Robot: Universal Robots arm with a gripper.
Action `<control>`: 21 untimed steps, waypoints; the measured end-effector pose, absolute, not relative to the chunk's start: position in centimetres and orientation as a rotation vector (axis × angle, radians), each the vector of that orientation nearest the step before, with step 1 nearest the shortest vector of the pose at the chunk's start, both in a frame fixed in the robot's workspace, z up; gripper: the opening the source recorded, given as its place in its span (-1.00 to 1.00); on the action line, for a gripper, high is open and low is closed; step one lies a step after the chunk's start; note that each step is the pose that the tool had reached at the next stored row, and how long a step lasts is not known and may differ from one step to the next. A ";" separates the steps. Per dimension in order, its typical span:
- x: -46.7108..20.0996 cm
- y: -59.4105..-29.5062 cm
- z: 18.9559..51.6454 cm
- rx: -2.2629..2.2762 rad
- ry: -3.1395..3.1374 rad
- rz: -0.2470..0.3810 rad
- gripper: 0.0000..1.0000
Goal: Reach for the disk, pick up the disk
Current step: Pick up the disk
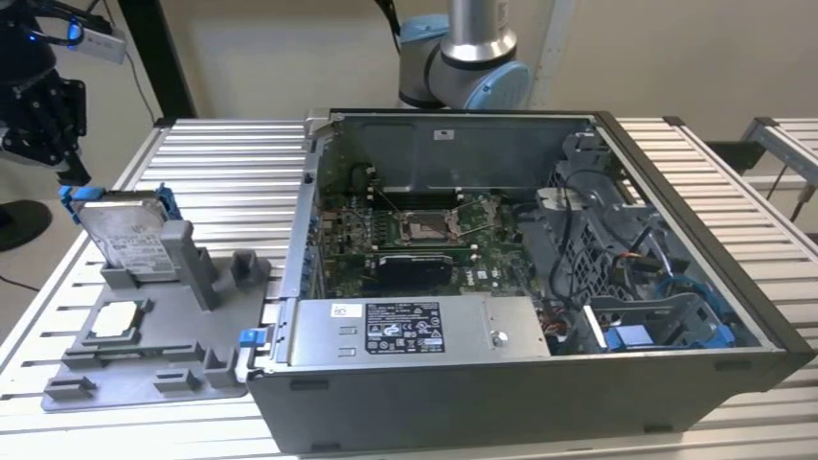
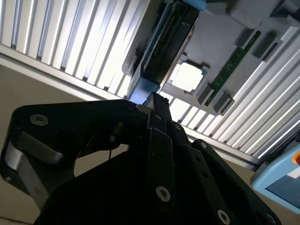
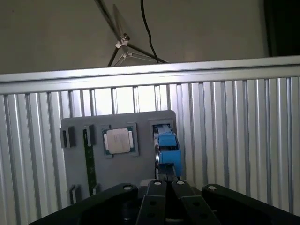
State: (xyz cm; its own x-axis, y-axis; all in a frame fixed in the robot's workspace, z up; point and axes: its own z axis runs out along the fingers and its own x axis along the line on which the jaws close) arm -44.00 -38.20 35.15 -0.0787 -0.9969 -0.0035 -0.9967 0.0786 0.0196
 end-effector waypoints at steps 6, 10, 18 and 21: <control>-44.0 -38.2 35.2 2.125 -2.299 -0.026 -1.00; -44.0 -38.2 35.2 2.125 -2.299 -0.026 1.00; -44.0 -38.2 35.2 2.126 -2.299 -0.026 1.00; -44.0 -38.2 35.2 2.126 -2.298 -0.026 1.00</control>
